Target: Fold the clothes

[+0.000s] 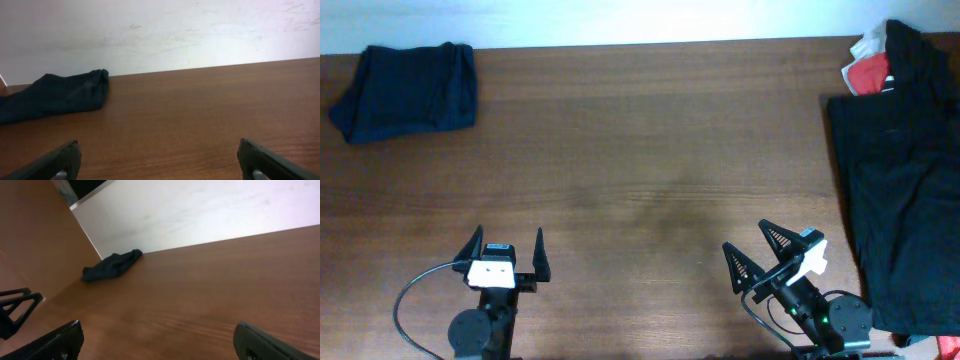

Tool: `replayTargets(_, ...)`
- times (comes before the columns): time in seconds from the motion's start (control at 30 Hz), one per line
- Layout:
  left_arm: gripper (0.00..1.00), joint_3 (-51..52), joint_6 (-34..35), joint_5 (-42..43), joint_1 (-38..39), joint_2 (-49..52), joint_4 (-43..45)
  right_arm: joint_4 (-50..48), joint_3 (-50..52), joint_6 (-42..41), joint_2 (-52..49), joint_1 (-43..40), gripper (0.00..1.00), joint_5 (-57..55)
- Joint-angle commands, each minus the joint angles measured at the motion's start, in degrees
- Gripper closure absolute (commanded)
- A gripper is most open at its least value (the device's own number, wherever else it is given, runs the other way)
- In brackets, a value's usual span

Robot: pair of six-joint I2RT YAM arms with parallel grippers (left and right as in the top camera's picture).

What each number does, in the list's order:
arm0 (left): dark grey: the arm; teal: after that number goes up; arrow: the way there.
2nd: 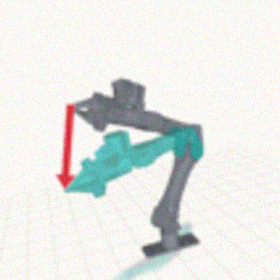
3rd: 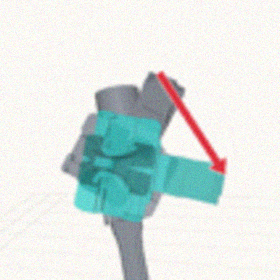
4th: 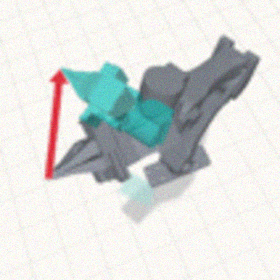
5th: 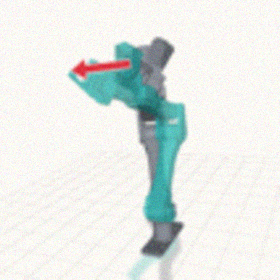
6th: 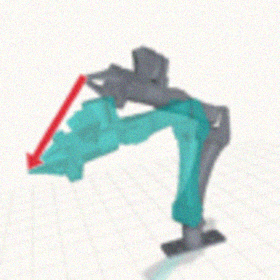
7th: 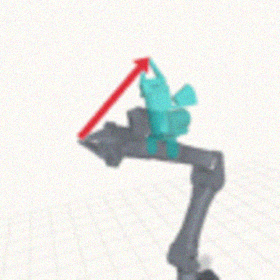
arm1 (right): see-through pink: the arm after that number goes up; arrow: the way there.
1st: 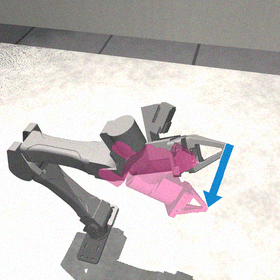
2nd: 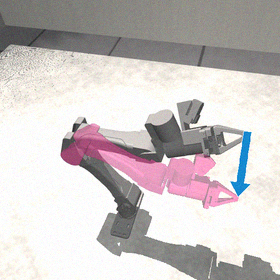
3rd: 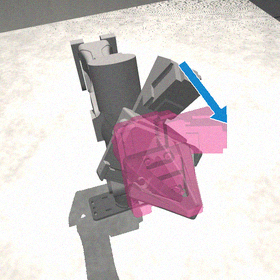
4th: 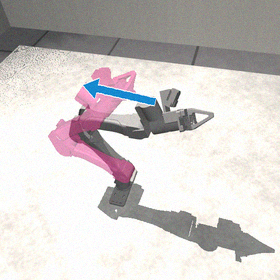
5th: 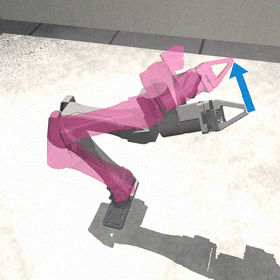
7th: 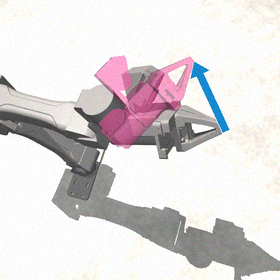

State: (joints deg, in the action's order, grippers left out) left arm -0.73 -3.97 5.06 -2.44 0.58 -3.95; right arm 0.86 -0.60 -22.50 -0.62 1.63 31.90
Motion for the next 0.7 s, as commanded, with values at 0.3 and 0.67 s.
replayTargets(0.3,0.01,0.22,-0.87,-0.20,-0.39,-0.28,-0.24,-2.32,0.28,-0.50,0.42,0.22,0.01,0.42)
replayTargets(0.67,0.01,0.22,-0.87,-0.20,-0.39,-0.28,-0.24,-8.28,0.28,-0.28,0.42,0.22,0.01,-8.98)
